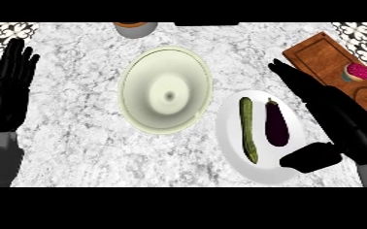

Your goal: Pick the eggplant from the plate and place it in the bowl

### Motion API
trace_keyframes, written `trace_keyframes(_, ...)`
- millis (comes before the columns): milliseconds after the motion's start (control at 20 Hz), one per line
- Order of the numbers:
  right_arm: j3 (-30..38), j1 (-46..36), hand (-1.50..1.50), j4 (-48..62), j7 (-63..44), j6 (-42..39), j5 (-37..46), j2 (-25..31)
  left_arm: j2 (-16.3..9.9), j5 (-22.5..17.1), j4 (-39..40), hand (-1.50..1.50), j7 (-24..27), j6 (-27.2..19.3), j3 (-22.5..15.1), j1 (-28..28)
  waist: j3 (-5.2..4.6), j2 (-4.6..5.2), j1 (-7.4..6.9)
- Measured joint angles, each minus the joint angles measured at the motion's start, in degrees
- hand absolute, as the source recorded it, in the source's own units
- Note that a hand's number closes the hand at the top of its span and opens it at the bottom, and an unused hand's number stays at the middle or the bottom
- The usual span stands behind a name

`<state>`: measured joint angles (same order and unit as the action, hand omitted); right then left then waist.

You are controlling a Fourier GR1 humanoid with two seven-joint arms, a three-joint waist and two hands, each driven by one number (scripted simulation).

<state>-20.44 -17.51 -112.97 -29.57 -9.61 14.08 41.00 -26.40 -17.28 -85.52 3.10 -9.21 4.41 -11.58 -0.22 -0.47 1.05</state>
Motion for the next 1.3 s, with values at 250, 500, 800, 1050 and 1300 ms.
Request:
trace_keyframes(250, 0.58, -3.08, -1.5, -2.34, -9.46, -13.06, -8.02, 5.54, 0.65, -0.09, -0.15, 0.0, 0.56, 0.71, -0.02, 0.48, 0.03, 0.22, -0.74)
trace_keyframes(500, 1.07, -4.79, -1.5, -2.96, -15.84, -21.88, -13.63, 6.94, 0.62, 0.06, -0.15, 0.0, 0.15, 1.61, 0.73, -0.18, 0.13, 0.36, -1.0)
trace_keyframes(800, 2.69, -4.27, -1.5, -0.32, -16.48, -26.32, -12.38, 4.64, 2.57, 2.1, -0.78, 0.0, -0.68, 1.04, 0.59, -0.48, 0.18, 0.44, -1.13)
trace_keyframes(1050, 1.82, -2.52, -1.5, 4.02, -13.19, -27.7, -5.67, 0.34, 2.85, 2.62, 2.28, 0.0, -0.1, 2.71, 2.05, -2.82, 0.21, 0.51, -1.11)
trace_keyframes(1300, 2.51, -1.22, -1.5, 8.0, -10.43, -28.72, -0.45, -3.76, 3.98, 3.52, 2.22, 0.0, 0.99, 3.97, 2.83, -1.68, 0.22, 0.49, -1.19)
